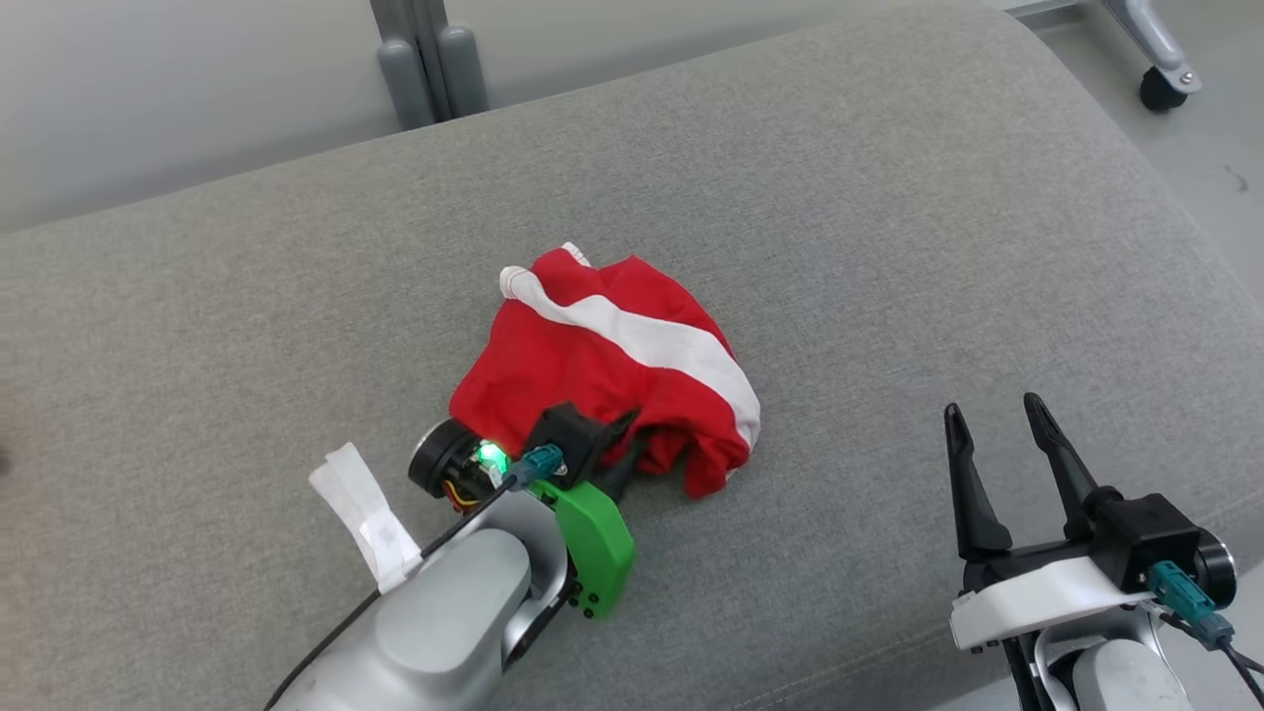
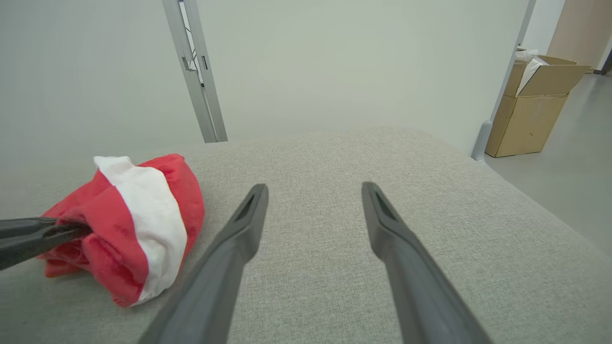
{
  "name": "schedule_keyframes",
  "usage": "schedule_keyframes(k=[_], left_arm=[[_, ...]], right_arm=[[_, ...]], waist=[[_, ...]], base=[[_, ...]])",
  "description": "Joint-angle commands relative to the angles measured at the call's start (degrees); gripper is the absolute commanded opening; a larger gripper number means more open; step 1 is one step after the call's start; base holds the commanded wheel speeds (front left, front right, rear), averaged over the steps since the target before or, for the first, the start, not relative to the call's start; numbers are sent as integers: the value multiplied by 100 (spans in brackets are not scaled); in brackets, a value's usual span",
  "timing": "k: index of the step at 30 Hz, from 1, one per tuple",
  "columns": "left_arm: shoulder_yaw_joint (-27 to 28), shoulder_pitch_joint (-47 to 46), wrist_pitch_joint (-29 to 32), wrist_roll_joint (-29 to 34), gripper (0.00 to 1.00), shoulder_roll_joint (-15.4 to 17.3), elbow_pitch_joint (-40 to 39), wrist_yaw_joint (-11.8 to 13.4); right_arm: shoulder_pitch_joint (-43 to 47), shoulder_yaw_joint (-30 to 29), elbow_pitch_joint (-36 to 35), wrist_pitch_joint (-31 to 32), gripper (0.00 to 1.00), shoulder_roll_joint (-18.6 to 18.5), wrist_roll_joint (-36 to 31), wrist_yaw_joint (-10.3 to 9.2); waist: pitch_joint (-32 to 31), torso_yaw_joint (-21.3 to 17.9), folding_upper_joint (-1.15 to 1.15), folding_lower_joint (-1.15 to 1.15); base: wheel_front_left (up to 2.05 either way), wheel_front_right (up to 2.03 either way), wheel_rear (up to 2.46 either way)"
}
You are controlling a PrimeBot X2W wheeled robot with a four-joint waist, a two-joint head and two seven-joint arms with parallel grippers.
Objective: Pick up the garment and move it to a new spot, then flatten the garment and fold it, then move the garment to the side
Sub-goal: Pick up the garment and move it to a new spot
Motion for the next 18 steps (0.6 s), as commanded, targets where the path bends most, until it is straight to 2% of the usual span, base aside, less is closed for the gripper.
schedule_keyframes(k=[1,7,11,18], left_arm=[[-4,60,-95,20,100,-19,-1,-21],[237,111,-329,-15,100,-13,-318,67],[533,294,-367,29,100,208,-647,180],[1547,1225,-372,215,100,630,-1688,547]], right_arm=[[14,19,13,-19,100,-7,37,0],[110,-6,56,-19,100,-8,-71,0],[140,-31,72,-19,100,-7,-96,0],[245,-125,16,-19,100,-6,-223,0]], waist=[[-97,122,0,0],[-321,375,0,0],[-533,538,0,0],[-838,823,0,0]], base=[[0,0,0],[0,0,0],[0,0,0],[0,0,0]])
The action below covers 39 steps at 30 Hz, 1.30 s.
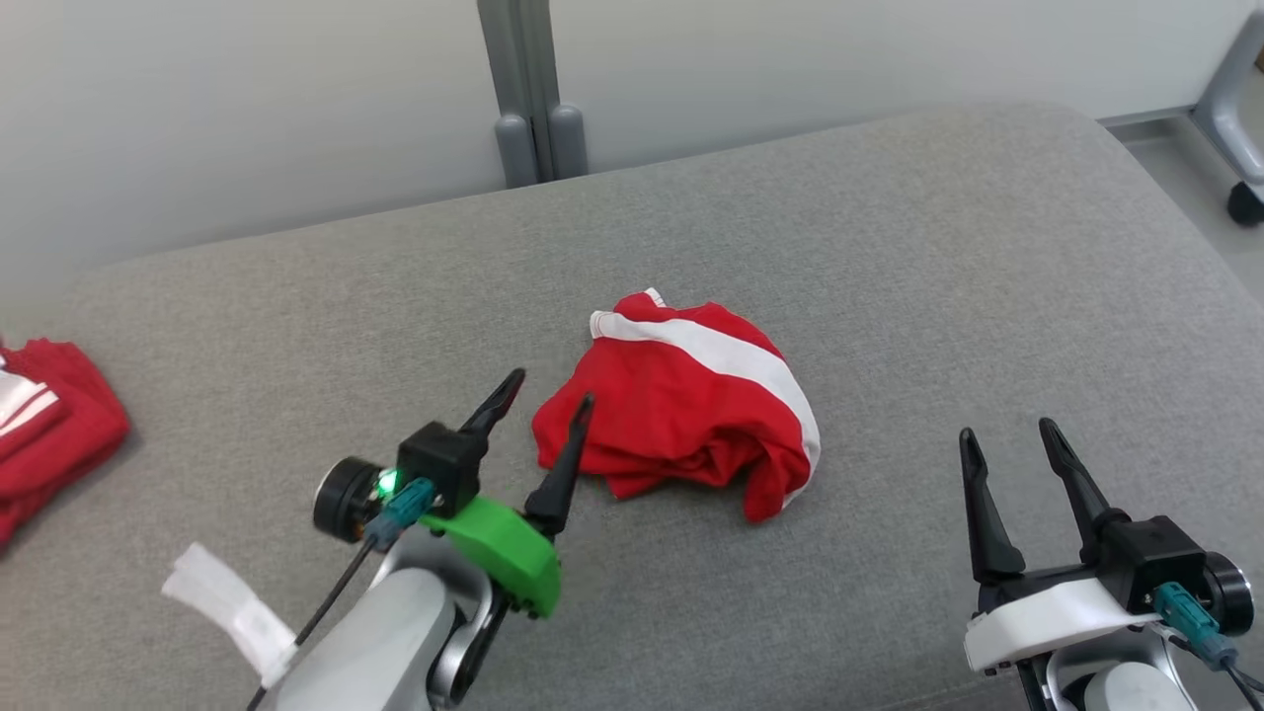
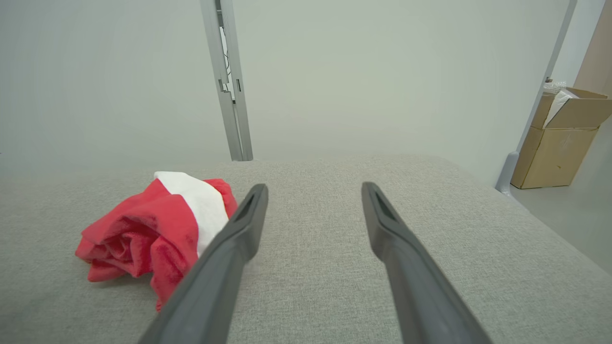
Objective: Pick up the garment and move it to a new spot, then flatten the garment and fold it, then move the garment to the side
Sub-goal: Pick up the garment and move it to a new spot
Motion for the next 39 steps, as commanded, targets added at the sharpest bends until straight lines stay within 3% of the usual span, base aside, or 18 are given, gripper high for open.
schedule_keyframes(k=[1,9,15,20,30,39], left_arm=[[178,233,-18,76,100,94,-135,72],[1506,1709,-13,366,100,132,-1019,244],[2482,2610,-12,640,100,-177,-1470,177],[3010,2993,-13,896,100,-397,-1585,-33],[3539,3152,-13,1287,100,-668,-1474,-407],[3729,3105,-13,1483,100,-802,-1355,-577]], right_arm=[[55,-15,-23,-19,100,-6,-42,0],[158,71,-23,-19,100,-8,-60,0],[305,100,29,-19,100,-9,47,0],[404,152,143,-19,100,-7,155,0],[346,177,240,-19,100,-8,206,0],[305,158,244,-19,100,-8,162,0]], waist=[[-185,216,0,0],[-289,405,0,0],[-326,473,0,0],[-336,499,0,0],[-312,502,0,0],[-262,517,0,0]], base=[[0,0,0],[0,0,0],[0,0,0],[0,0,0],[0,0,0],[0,0,0]])
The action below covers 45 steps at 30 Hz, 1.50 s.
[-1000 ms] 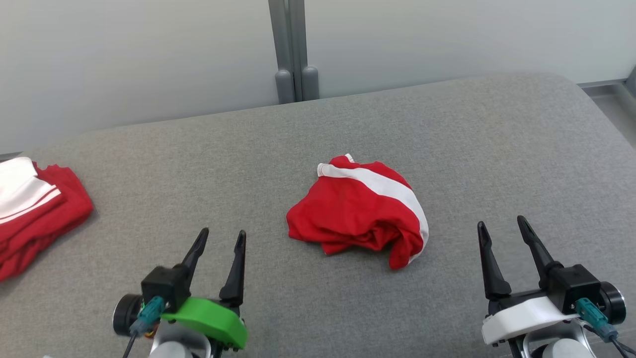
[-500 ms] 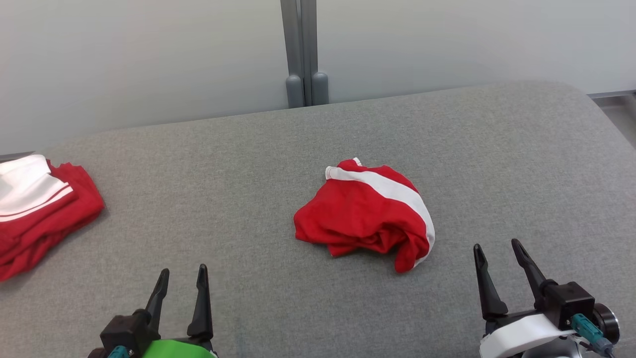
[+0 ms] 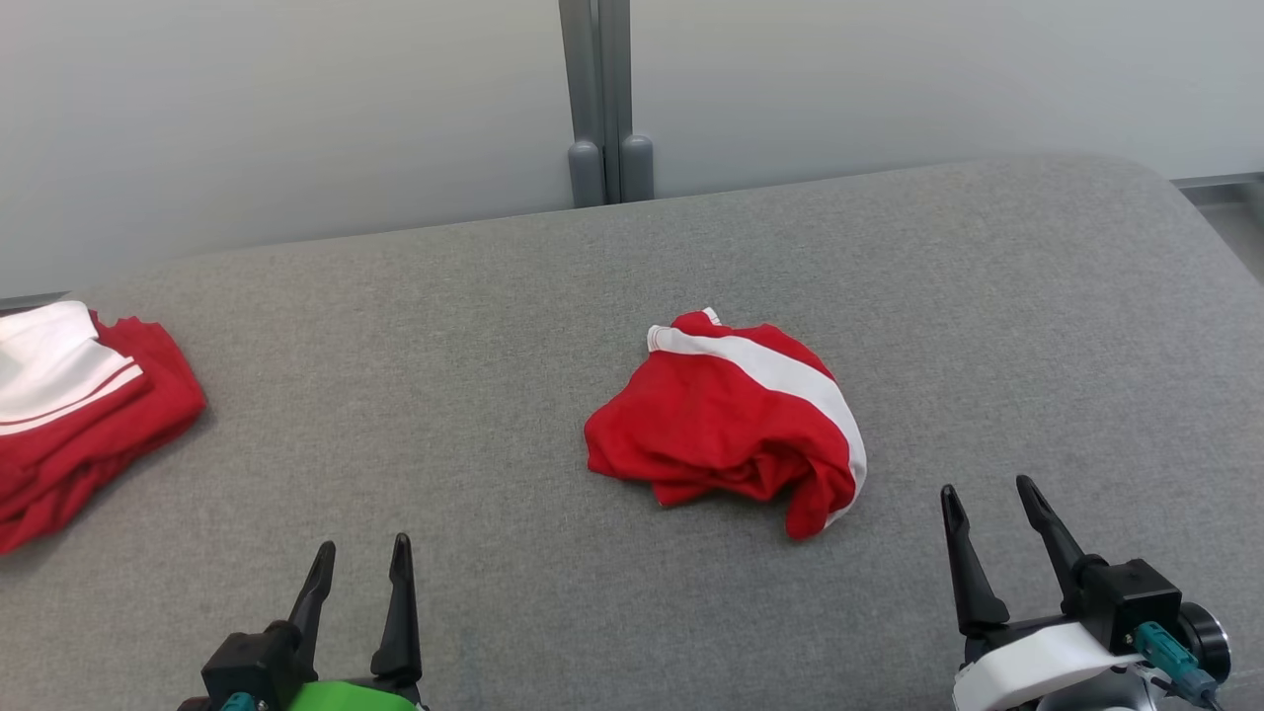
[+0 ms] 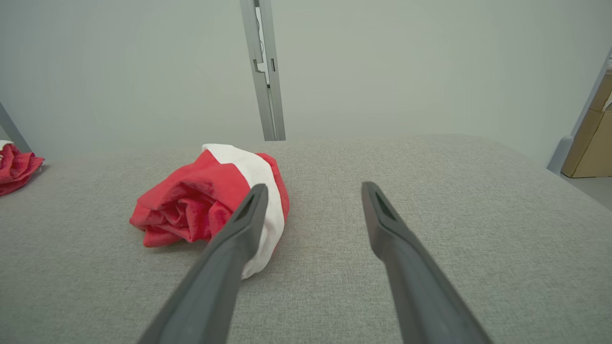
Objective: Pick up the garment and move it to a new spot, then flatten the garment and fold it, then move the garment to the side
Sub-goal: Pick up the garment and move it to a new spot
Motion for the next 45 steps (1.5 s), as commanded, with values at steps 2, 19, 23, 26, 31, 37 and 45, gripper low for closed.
schedule_keyframes(k=[2,19,23,26,31,37,45], left_arm=[[50,-4,-7,46,100,-25,20,-45],[-1134,-2143,568,558,100,4,964,-373],[-1540,-2906,811,351,100,-56,1447,-399],[-1797,-3323,892,211,100,-85,1857,-406],[-2049,-4024,1033,121,100,-100,2620,-404],[-2630,-4706,1359,307,100,21,3392,-405],[-3259,-5135,1364,43,100,81,3911,-405]], right_arm=[[-69,-11,8,-18,100,-10,-42,0],[-421,131,-71,-18,100,-10,-24,0],[-537,159,-91,-18,100,-9,9,0],[-616,206,-90,-18,100,-9,33,0],[-719,268,-91,-18,100,-9,128,0],[-811,369,-103,-19,100,-6,251,0],[-819,421,-88,-18,100,-6,348,0]], waist=[[24,21,0,0],[584,-283,0,0],[855,-598,0,0],[1055,-840,0,0],[1335,-1224,0,0],[1561,-1539,0,0],[1649,-1709,0,0]], base=[[0,0,0],[0,0,0],[0,0,0],[0,0,0],[0,0,0],[0,0,0],[0,0,0]])
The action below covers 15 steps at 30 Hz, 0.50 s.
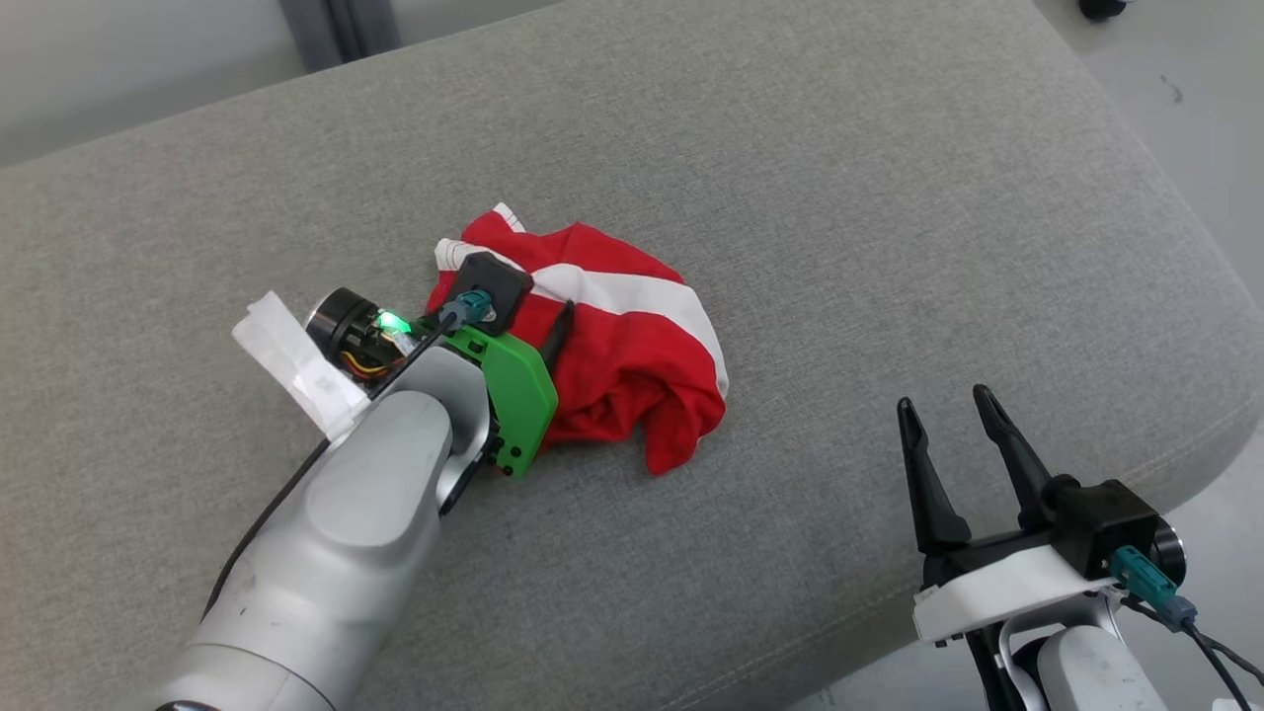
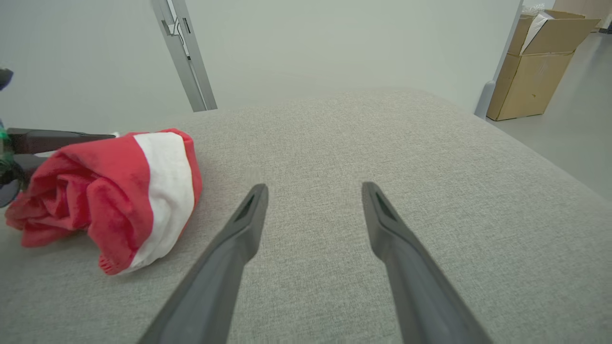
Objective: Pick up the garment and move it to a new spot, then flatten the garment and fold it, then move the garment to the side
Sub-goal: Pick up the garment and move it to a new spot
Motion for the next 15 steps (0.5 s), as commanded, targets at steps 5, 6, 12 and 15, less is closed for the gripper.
schedule_keyframes(k=[5,6,12,15], left_arm=[[-443,-96,138,-231,100,58,281,-12],[-508,-97,171,-261,100,64,339,-12],[-683,-110,37,-470,0,35,541,-12],[-701,-140,-139,-517,0,6,627,-12]], right_arm=[[-19,32,26,-18,100,-1,45,0],[-7,33,29,-18,100,-1,46,0],[77,16,22,-18,100,-1,32,0],[97,6,18,-18,100,-1,-10,0]], waist=[[30,-130,0,0],[18,-132,0,0],[-64,-92,0,0],[-132,-29,0,0]], base=[[0,0,0],[0,0,0],[0,0,0],[0,0,0]])
